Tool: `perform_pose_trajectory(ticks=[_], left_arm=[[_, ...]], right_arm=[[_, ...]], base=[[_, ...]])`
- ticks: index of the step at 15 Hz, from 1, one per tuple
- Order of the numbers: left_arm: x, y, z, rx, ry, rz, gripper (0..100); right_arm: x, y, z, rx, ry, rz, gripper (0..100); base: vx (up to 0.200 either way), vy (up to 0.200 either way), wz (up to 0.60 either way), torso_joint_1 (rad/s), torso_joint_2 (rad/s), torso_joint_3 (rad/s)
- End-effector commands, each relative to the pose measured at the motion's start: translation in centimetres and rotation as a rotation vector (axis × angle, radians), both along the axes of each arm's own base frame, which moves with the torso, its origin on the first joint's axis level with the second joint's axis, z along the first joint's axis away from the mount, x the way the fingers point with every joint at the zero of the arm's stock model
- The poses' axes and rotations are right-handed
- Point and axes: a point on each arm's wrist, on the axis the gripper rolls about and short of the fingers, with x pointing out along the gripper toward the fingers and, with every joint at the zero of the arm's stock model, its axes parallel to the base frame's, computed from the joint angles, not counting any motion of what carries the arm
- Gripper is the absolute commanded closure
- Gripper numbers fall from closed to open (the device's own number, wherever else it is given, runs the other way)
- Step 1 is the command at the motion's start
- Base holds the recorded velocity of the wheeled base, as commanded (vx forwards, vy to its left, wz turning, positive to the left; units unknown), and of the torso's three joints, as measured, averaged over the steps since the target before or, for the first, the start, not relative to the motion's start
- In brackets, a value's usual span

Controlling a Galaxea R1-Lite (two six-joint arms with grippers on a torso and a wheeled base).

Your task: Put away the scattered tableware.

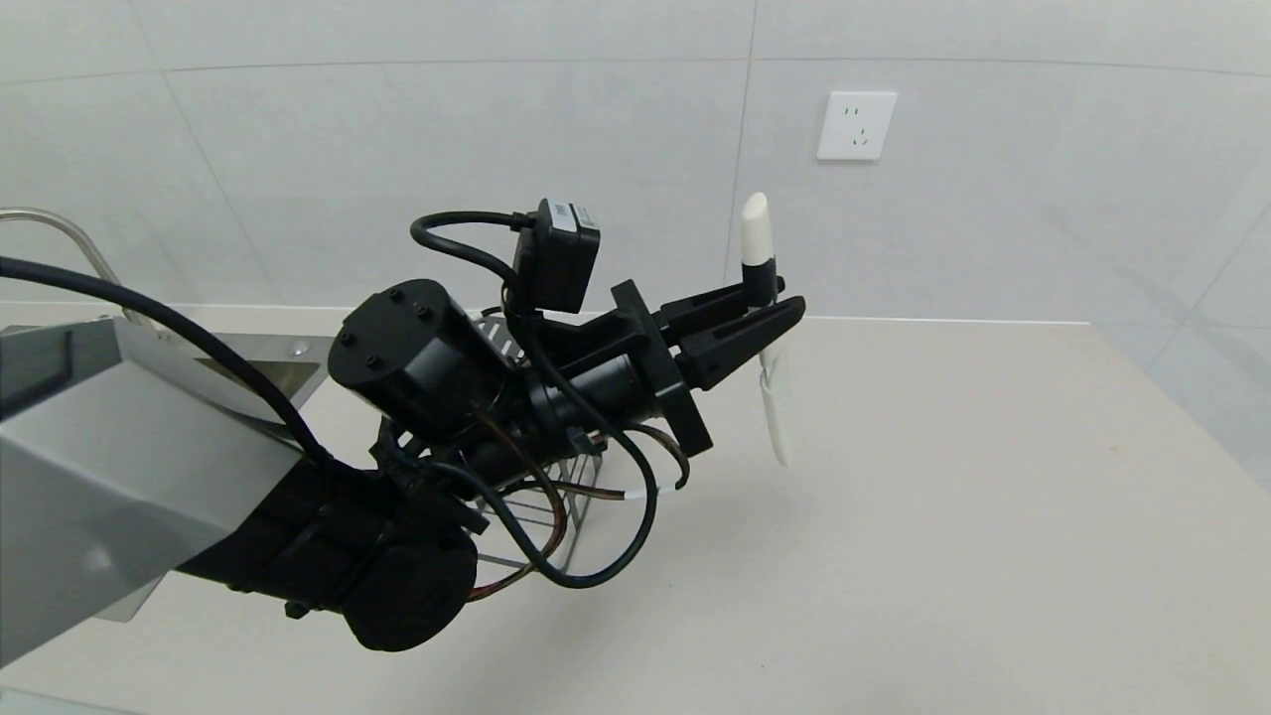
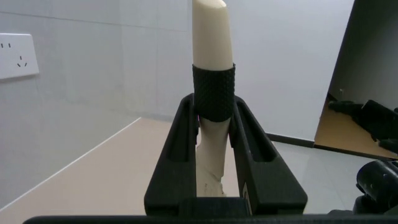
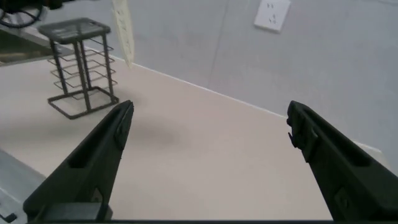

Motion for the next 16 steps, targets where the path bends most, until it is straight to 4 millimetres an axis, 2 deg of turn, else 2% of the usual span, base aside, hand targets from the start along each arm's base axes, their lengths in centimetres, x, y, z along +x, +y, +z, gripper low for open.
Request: perform_pose_trajectory(ticks=[1, 3, 6, 8, 9, 12, 13, 15, 16], left_arm=[[0.1, 0.4, 0.2, -0.003, -0.003, 0.010, 100], [0.1, 1.0, 0.3, -0.001, 0.001, 0.023, 100], [-0.3, 0.9, -1.0, 0.037, 0.012, 0.022, 100], [-0.7, 1.7, -0.8, 0.048, -0.001, 0.038, 100], [-1.4, 2.7, 0.5, 0.023, -0.019, 0.045, 100], [-0.9, 5.3, 2.2, -0.015, -0.017, 0.170, 100], [-0.8, 6.4, 2.9, -0.020, 0.000, 0.230, 100], [-1.6, 7.5, 4.7, -0.008, 0.011, 0.242, 100], [-2.1, 7.8, 5.8, 0.006, 0.021, 0.244, 100]], right_arm=[[0.0, -0.3, -0.5, 0.023, 0.036, -0.132, 0], [-0.4, -0.1, -1.2, 0.017, 0.045, -0.231, 0], [-0.5, -0.3, -2.0, 0.054, 0.103, -0.259, 0], [-0.6, -0.6, -2.1, 0.143, 0.107, -0.410, 0], [-0.6, -0.6, -2.1, 0.166, 0.103, -0.410, 0], [-0.6, -0.6, -2.0, 0.170, 0.097, -0.406, 0], [-0.6, -0.5, -2.1, 0.165, 0.102, -0.366, 0], [-0.6, -0.2, -3.0, 0.136, 0.199, -0.210, 0], [-0.6, -0.2, -2.7, 0.138, 0.176, -0.199, 0]], base=[[0.000, 0.000, 0.00, 0.000, 0.00, 0.000], [0.000, 0.000, 0.00, 0.000, 0.00, 0.000], [0.000, 0.000, 0.00, 0.000, 0.00, 0.000], [0.000, 0.000, 0.00, 0.000, 0.00, 0.000], [0.000, 0.000, 0.00, 0.000, 0.00, 0.000], [0.000, 0.000, 0.00, 0.000, 0.00, 0.000], [0.000, 0.000, 0.00, 0.000, 0.00, 0.000], [0.000, 0.000, 0.00, 0.000, 0.00, 0.000], [0.000, 0.000, 0.00, 0.000, 0.00, 0.000]])
